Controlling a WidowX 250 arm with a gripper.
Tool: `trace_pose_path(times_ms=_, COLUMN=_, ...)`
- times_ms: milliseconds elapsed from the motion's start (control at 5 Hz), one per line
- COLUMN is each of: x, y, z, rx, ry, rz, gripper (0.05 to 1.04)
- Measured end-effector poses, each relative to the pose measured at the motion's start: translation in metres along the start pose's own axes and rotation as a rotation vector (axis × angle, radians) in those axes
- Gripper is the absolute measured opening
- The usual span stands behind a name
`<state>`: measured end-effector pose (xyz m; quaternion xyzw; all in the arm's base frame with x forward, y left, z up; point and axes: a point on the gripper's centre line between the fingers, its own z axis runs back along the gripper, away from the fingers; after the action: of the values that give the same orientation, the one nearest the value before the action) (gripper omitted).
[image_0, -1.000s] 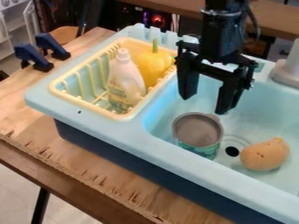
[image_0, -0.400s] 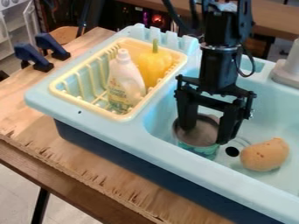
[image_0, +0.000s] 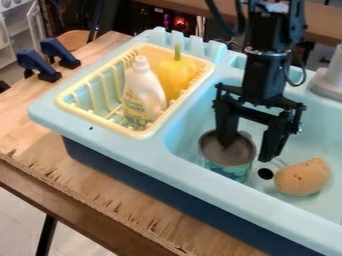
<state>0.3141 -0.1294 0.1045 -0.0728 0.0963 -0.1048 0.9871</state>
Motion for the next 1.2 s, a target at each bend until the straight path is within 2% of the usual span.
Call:
trace_pose_path(times_ms=200, x=0.021, y=0.002, z=0.004, rx=0.047, ry=-0.039, rz=-0.045, gripper=1.003)
trace_pose_path(times_ms=400, x=0.034, y=0.002, z=0.008, rx=0.097, ry=-0.045, rz=-0.097, gripper=1.003)
trace_pose_path(times_ms=800, x=0.04, y=0.003, z=0.012, rx=0.113, ry=-0.089, rz=-0.12, gripper=1.003)
trace_pose_path(times_ms=1200, x=0.032, y=-0.004, z=0.012, rx=0.118, ry=-0.129, rz=-0.155, gripper=1.002)
